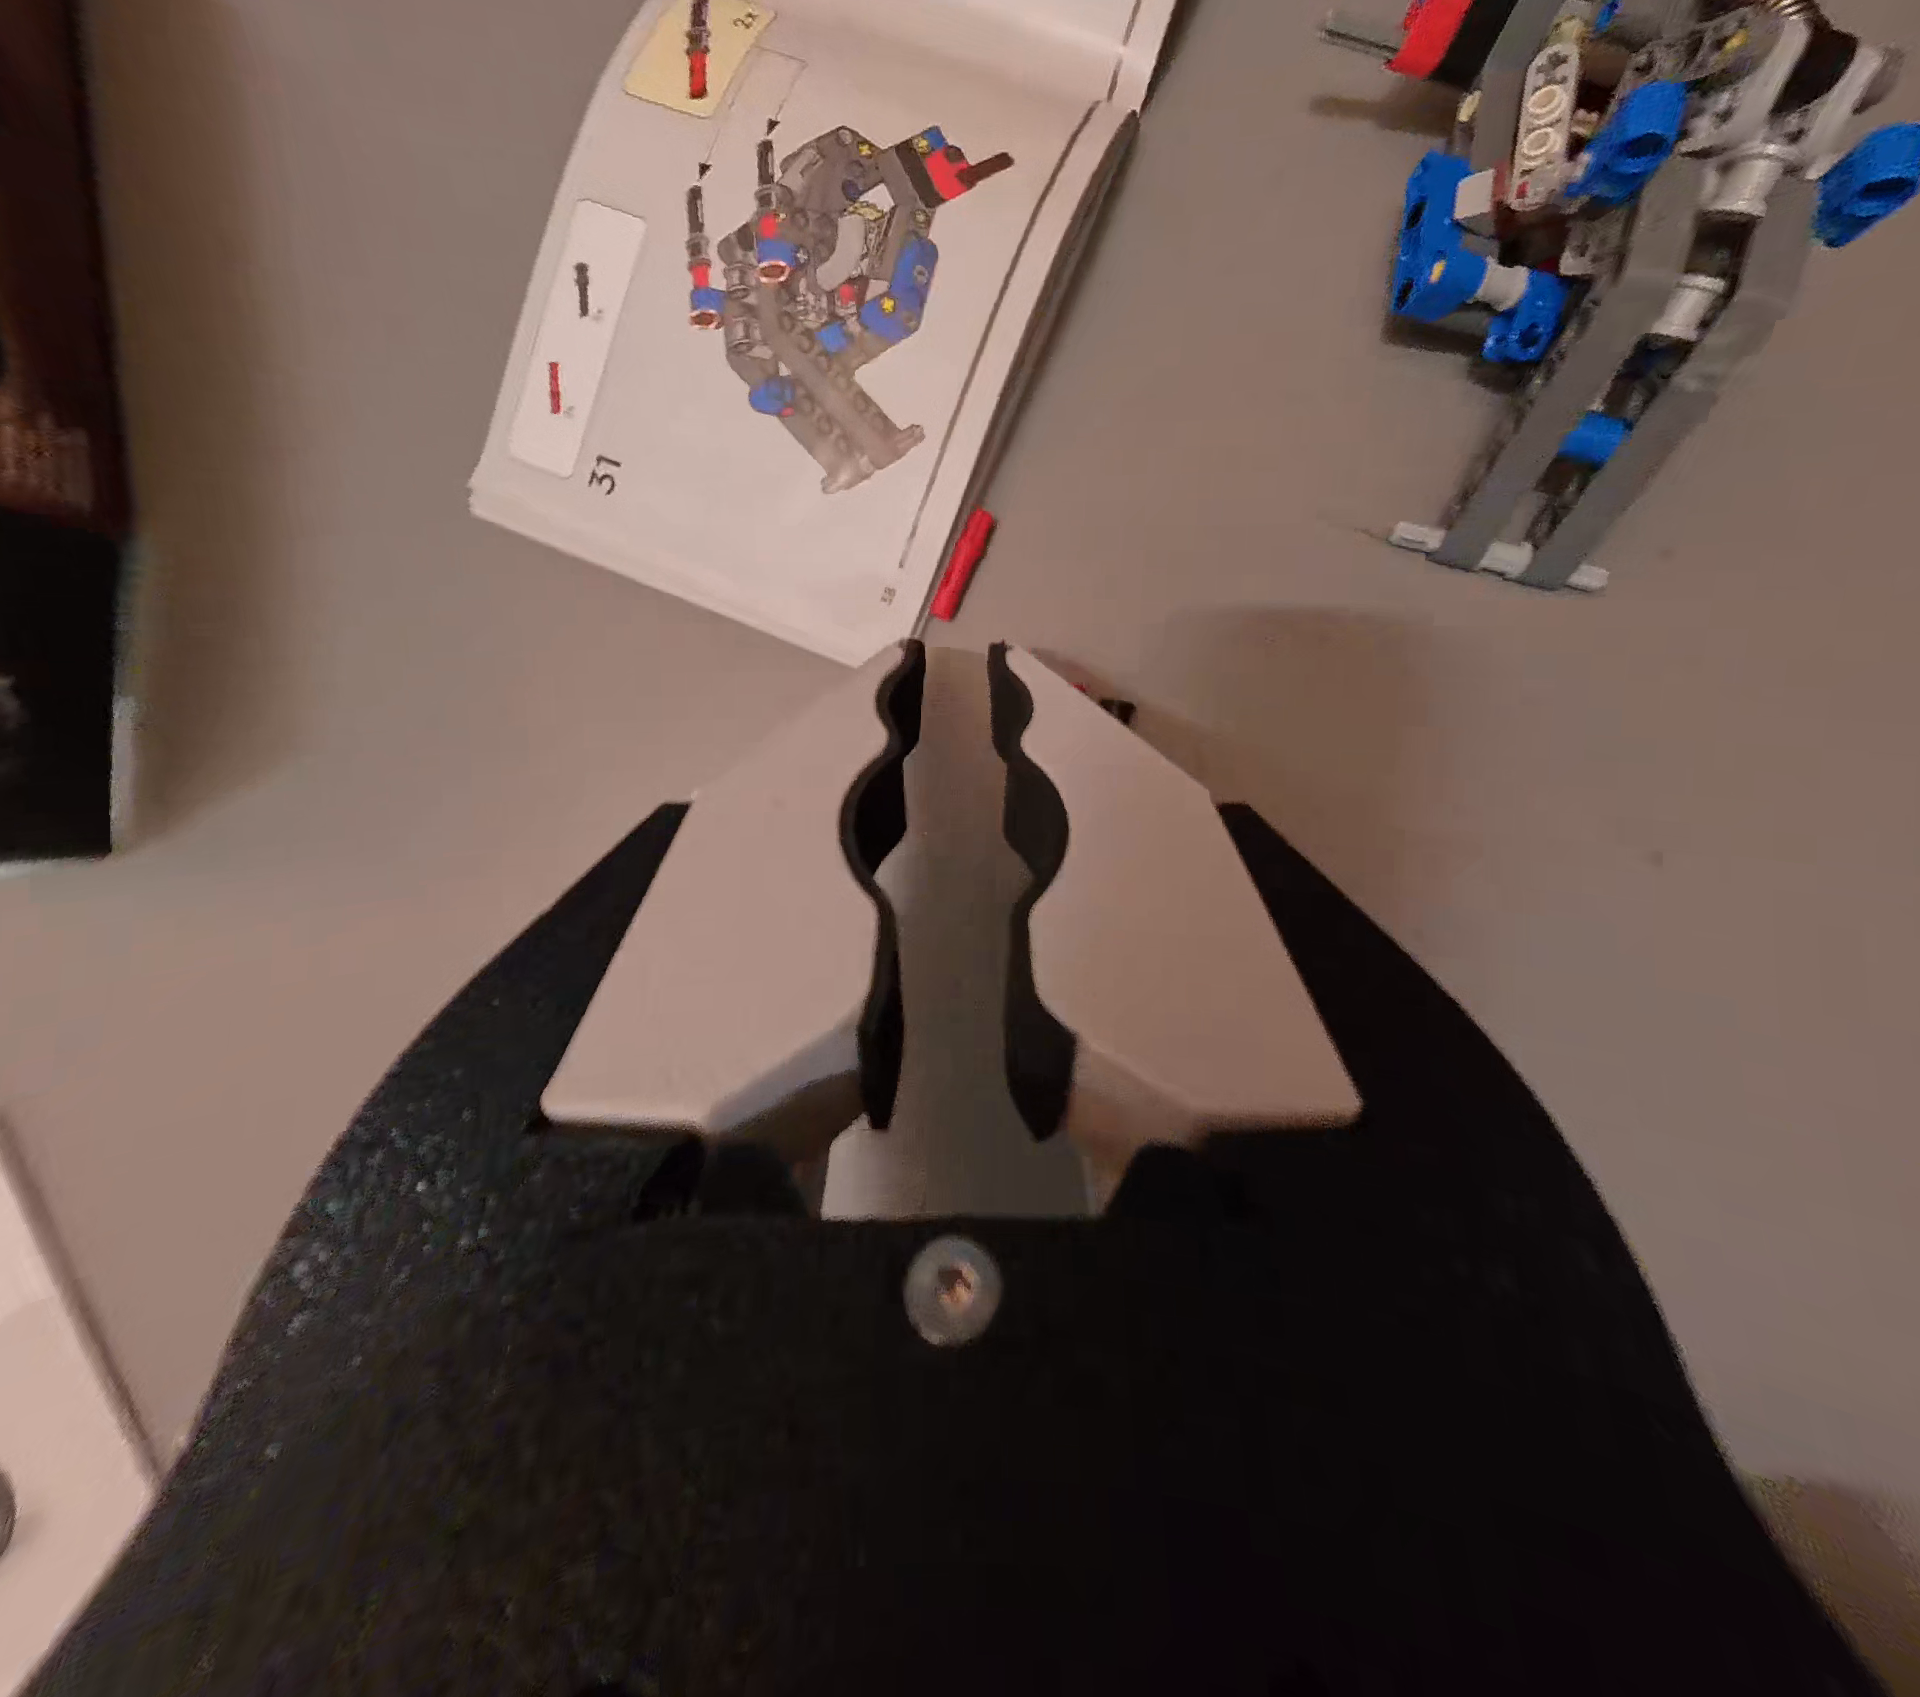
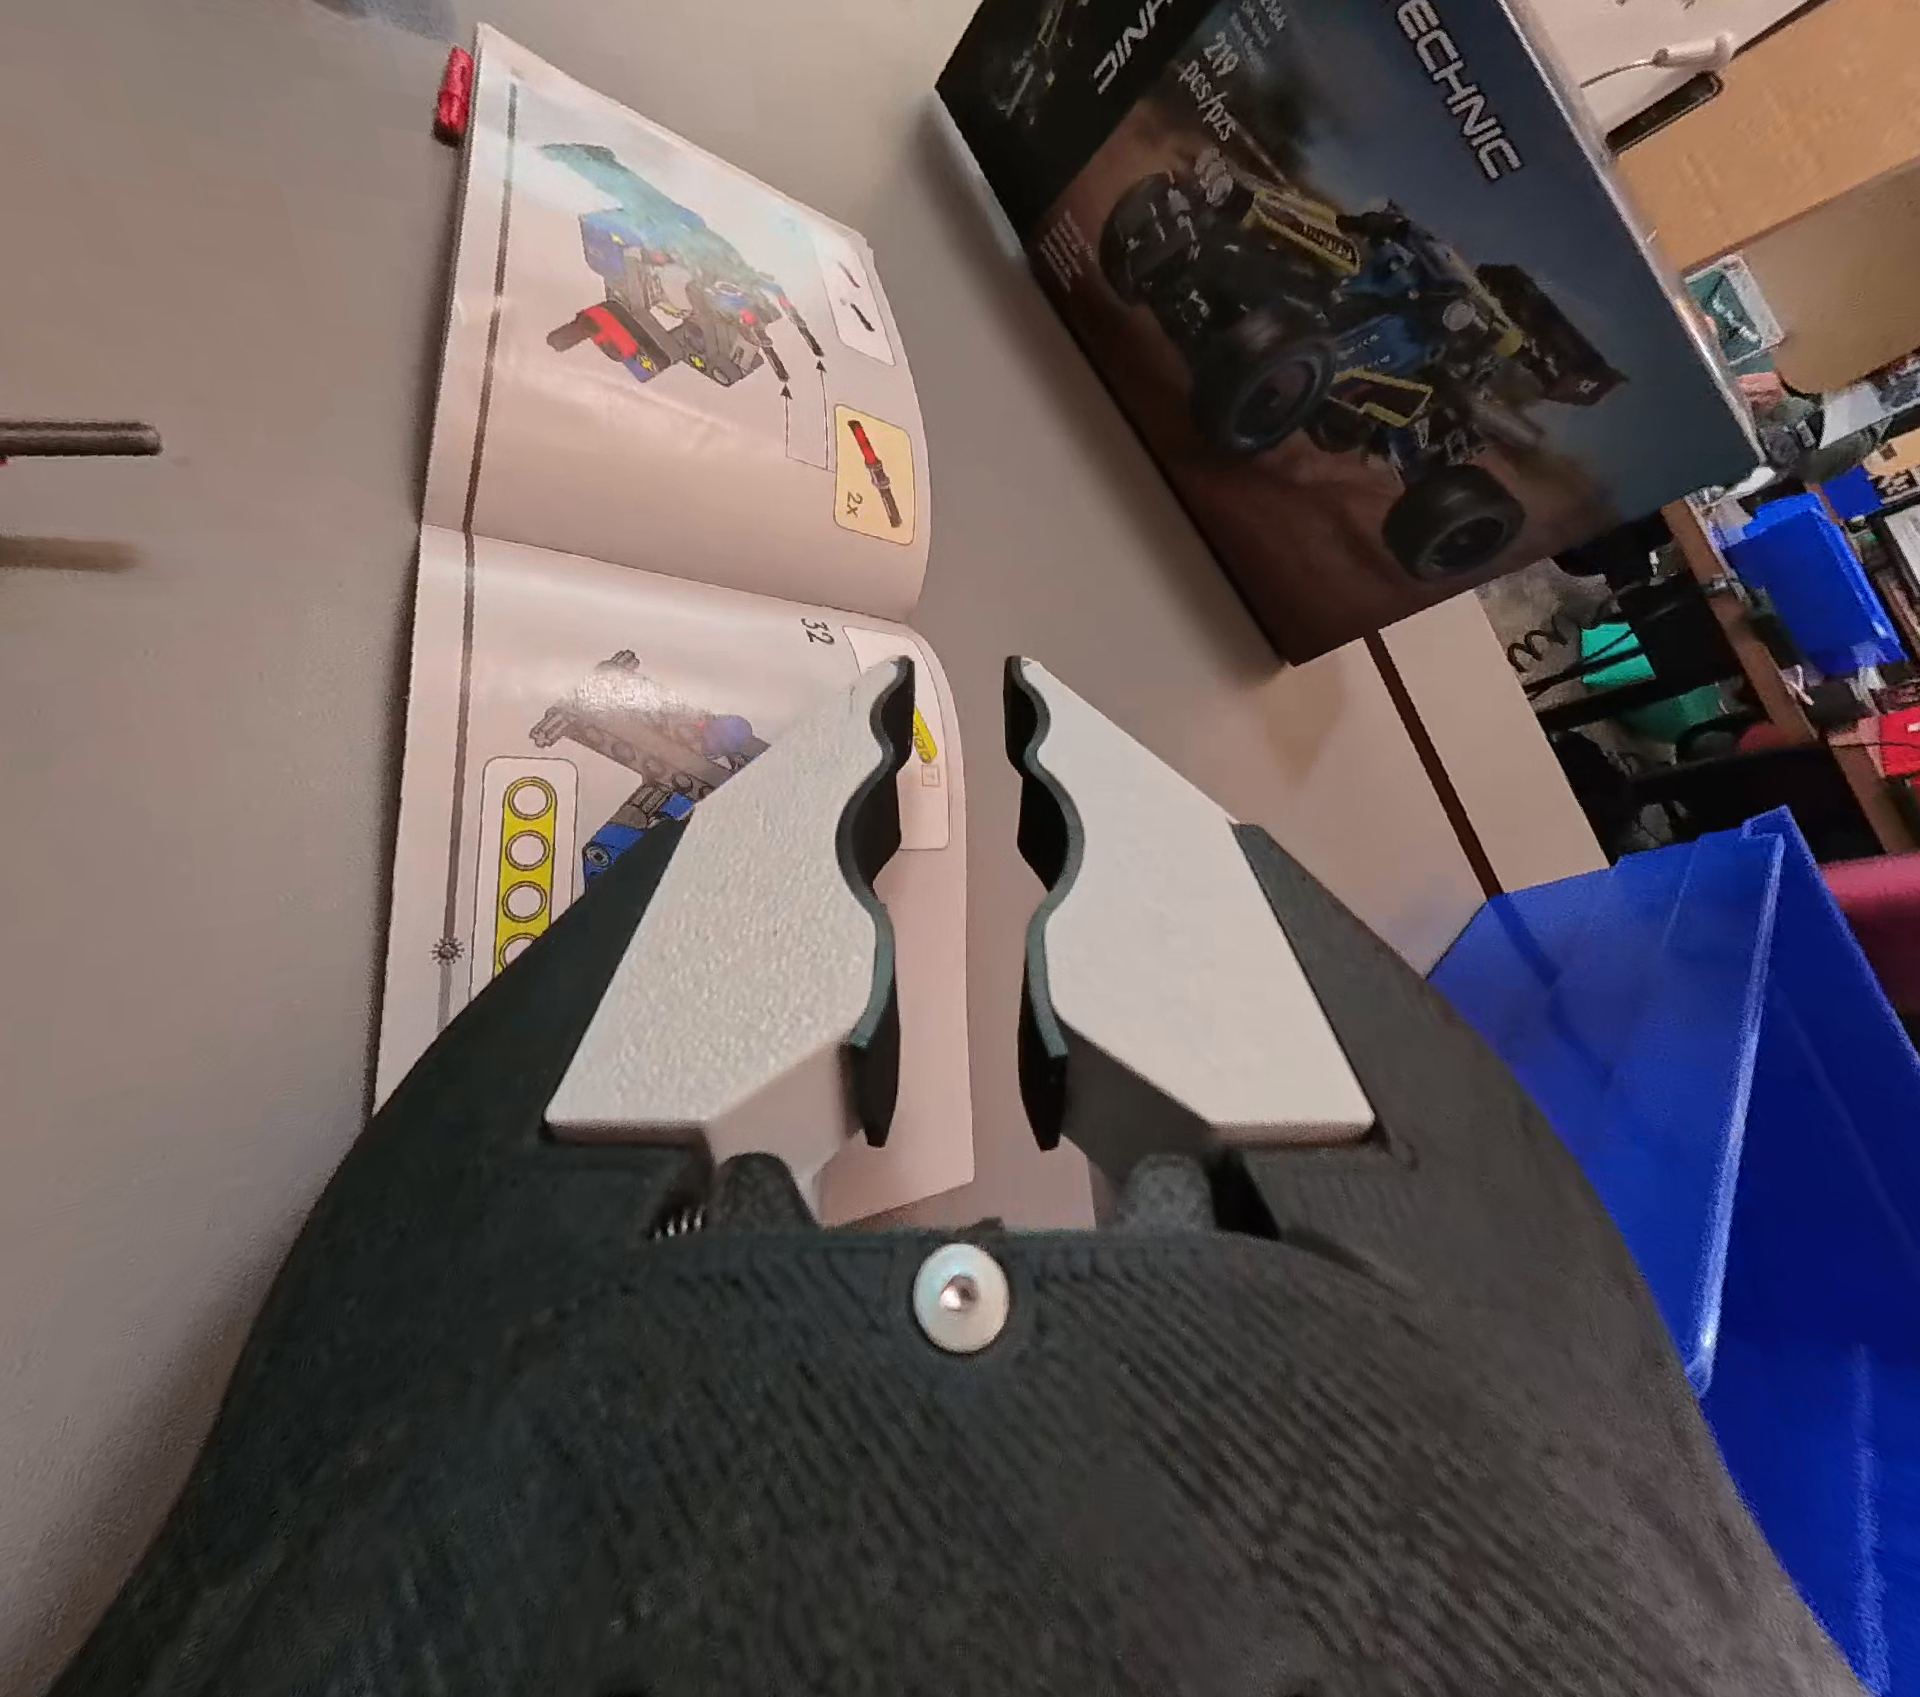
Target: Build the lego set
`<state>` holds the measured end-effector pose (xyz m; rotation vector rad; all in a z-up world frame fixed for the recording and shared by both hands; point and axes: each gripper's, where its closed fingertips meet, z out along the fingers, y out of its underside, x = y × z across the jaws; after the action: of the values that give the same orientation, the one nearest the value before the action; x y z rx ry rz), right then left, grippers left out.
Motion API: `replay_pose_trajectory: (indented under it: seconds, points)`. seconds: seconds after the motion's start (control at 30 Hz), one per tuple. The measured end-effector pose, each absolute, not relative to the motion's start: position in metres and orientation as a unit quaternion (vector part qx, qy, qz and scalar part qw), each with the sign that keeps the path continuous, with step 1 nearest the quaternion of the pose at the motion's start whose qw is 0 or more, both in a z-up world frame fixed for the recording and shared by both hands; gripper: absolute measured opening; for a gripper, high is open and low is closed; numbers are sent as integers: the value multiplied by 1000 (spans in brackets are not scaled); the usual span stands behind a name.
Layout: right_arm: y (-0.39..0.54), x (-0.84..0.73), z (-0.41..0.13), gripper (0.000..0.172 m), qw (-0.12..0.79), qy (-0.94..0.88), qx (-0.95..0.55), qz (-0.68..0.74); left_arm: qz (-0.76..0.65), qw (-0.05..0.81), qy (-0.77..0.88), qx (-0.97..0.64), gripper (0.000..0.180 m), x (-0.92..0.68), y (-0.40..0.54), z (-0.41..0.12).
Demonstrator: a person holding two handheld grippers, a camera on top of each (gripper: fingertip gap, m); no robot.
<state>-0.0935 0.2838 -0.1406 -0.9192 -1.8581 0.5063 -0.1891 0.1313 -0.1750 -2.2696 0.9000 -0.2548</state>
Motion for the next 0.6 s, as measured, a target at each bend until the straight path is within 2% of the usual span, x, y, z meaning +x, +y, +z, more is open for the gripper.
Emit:
replay_pose_trajectory:
  seconds: [0.2, 0.37, 0.6]
  points:
    - [289, -91, -141, 14, 485, -759, -383, 204, -119, 324, 362, -866, 8, -182, 140, -185]
    - [287, -92, -145, 14, 481, -765, -380, 200, -126, 332, 362, -862, 2, -177, 140, -187]
    - [285, -94, -147, 14, 480, -768, -374, 199, -103, 351, 341, -866, 1, -190, 133, -179]
